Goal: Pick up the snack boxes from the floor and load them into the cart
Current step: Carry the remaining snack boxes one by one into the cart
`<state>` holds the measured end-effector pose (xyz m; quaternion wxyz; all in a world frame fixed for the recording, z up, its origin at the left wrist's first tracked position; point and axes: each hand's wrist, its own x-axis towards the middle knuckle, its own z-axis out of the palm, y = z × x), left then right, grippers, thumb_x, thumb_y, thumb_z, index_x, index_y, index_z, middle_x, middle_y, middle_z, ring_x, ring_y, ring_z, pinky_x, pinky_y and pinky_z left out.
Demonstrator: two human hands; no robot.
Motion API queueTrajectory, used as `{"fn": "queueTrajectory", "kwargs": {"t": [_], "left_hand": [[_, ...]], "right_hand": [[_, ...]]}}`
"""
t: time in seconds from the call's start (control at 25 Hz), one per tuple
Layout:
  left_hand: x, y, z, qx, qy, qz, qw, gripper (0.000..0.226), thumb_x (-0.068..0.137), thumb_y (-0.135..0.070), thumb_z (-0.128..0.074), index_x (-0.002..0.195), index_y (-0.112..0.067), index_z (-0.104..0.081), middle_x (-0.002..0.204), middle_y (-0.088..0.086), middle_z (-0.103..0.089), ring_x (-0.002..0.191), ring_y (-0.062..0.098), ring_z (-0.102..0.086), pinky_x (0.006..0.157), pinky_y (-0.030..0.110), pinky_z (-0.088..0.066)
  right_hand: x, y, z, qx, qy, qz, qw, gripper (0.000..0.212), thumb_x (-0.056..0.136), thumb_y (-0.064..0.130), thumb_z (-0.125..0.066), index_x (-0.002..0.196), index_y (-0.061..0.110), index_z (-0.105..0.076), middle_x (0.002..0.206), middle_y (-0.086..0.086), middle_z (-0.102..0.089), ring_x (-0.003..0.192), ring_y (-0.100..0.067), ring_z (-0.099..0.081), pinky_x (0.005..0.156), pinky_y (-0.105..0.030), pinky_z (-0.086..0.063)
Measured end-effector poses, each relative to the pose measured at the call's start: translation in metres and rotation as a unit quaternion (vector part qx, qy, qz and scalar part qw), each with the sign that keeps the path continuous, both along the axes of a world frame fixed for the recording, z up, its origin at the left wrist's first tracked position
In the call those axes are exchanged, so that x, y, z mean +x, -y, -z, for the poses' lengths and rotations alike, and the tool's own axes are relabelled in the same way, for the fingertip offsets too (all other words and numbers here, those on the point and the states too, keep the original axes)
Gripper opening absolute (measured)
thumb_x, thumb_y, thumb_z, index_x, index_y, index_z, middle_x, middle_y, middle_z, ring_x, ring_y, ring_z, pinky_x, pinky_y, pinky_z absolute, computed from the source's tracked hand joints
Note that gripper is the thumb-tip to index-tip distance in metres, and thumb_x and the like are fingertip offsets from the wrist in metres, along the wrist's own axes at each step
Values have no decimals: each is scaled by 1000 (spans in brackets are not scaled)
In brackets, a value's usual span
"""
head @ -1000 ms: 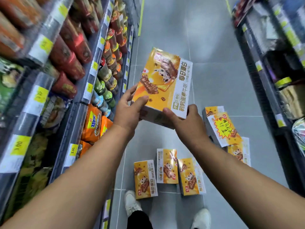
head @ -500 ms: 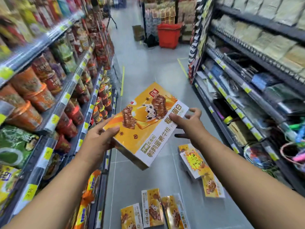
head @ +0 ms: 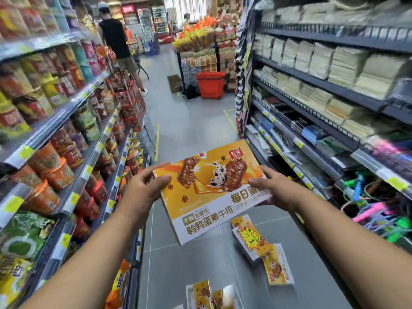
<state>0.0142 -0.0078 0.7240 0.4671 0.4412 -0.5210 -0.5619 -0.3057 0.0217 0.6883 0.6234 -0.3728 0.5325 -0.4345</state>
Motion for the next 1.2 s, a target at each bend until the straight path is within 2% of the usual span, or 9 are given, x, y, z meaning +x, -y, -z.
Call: {"fn": "queueTrajectory", "kwargs": {"t": [0.12,0.24,0.32,0.56,0.68,0.8,0.88,1.12,1.2], "left_hand": [[-17,10,-26,-9,-31,40,999,65,57,-32,-78,118,-14,-62,103,16,-68,75,21,-68,69,38,-58],[-26,18,-44,-9,-36,95,995,81,56,-31,-79,128,-2,-54,117,25,-64,89,27,-67,90,45,-53],[-34,20,-57,-2,-44,141,989,87,54,-28,-82,131,-1,-50,111,22,-66,89,27,-69,86,41,-57],[-79,-9,-79,-9,-61,273,960,110,35,-39,-97,131,-8,-51,118,24,-65,102,37,-67,90,52,-54],[-123,-46,-86,-17,-69,352,933,103,43,-41,-95,128,-1,-52,123,31,-60,107,43,-63,95,59,-49],[-169,-106,-89,-28,-60,429,901,93,42,-46,-95,116,-4,-59,109,27,-66,91,36,-68,81,54,-57],[-198,-149,-95,-23,-62,464,883,93,40,-46,-95,117,-7,-59,102,19,-69,82,31,-71,68,46,-60],[-294,-311,-136,-35,-68,579,812,59,63,-26,-79,118,-20,-60,114,20,-65,85,32,-67,70,48,-59],[-327,-371,-143,-26,-73,612,787,67,58,-31,-86,119,-20,-60,110,17,-69,82,29,-70,65,44,-60]], "right_hand": [[-13,-31,-23,-34,-7,58,998,77,64,23,-81,133,19,-46,123,-16,-63,97,-32,-70,76,-47,-58],[-16,-68,-48,-86,-15,125,988,63,71,20,-77,128,20,-49,120,-14,-65,91,-28,-71,72,-44,-60],[-13,-97,-59,-108,-10,181,977,55,72,17,-74,122,21,-52,116,-14,-66,87,-27,-71,71,-42,-60],[-12,-200,-74,-119,-9,283,952,82,62,19,-87,133,26,-47,119,-17,-66,96,-37,-69,79,-45,-56],[-18,-271,-89,-129,-38,343,930,79,69,13,-80,136,32,-43,113,-9,-69,89,-27,-72,68,-35,-58],[-30,-355,-97,-105,-83,396,908,95,63,18,-87,141,37,-37,120,-5,-68,103,-29,-68,89,-51,-54],[-36,-413,-102,-98,-93,431,892,102,58,17,-90,142,35,-36,126,-6,-64,104,-28,-68,86,-47,-56],[-54,-605,-136,-91,-141,537,827,113,50,23,-95,143,35,-33,123,-6,-65,103,-28,-68,88,-45,-53],[-59,-673,-148,-92,-157,556,811,111,52,23,-95,142,38,-32,123,-6,-65,102,-27,-69,91,-49,-52]]}}
